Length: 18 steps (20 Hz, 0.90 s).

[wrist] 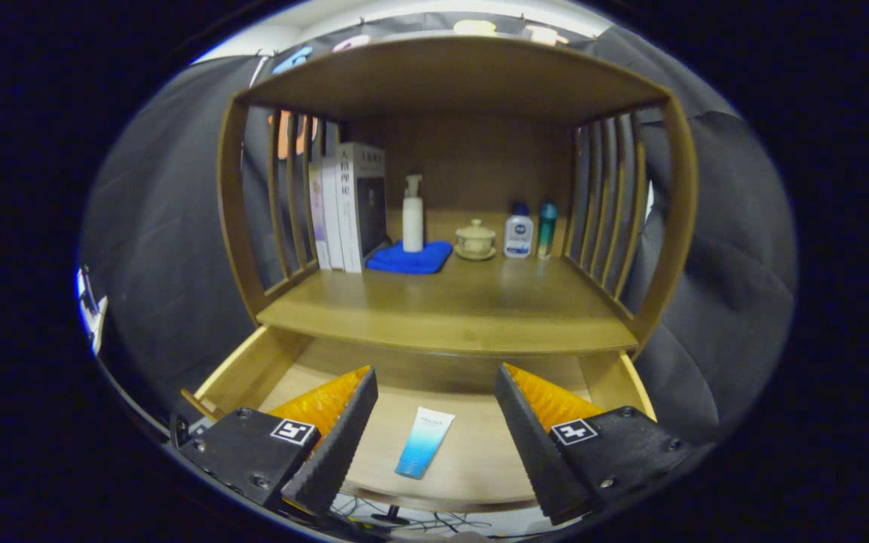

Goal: Pull open the drawer, take out the items inside it, and place them on the countertop above the cabinet.

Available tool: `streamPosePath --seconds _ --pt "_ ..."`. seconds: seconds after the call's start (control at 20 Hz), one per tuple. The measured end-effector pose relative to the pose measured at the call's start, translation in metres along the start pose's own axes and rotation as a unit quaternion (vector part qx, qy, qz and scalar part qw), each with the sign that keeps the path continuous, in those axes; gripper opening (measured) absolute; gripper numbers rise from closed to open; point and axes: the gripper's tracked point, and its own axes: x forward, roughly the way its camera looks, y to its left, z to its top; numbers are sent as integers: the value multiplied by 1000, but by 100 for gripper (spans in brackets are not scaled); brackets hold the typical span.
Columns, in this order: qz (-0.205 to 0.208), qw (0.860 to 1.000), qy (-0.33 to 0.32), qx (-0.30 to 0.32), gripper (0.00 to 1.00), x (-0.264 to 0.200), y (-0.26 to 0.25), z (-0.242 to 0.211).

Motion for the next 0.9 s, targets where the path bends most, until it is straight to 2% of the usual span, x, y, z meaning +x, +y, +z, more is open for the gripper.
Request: streamPosePath --seconds 0.15,0.25,0.35,0.55,0.65,0.9 --pt "10 995 100 14 99 30 5 -20" --pt "-5 987 162 21 99 51 3 -43" --pt "-6 978 208 29 94 66 6 -64" --pt "-13 961 275 25 94 78 9 -96" --pt "-9 957 288 32 94 79 14 -103" --pt "-15 938 343 54 86 71 19 -126"
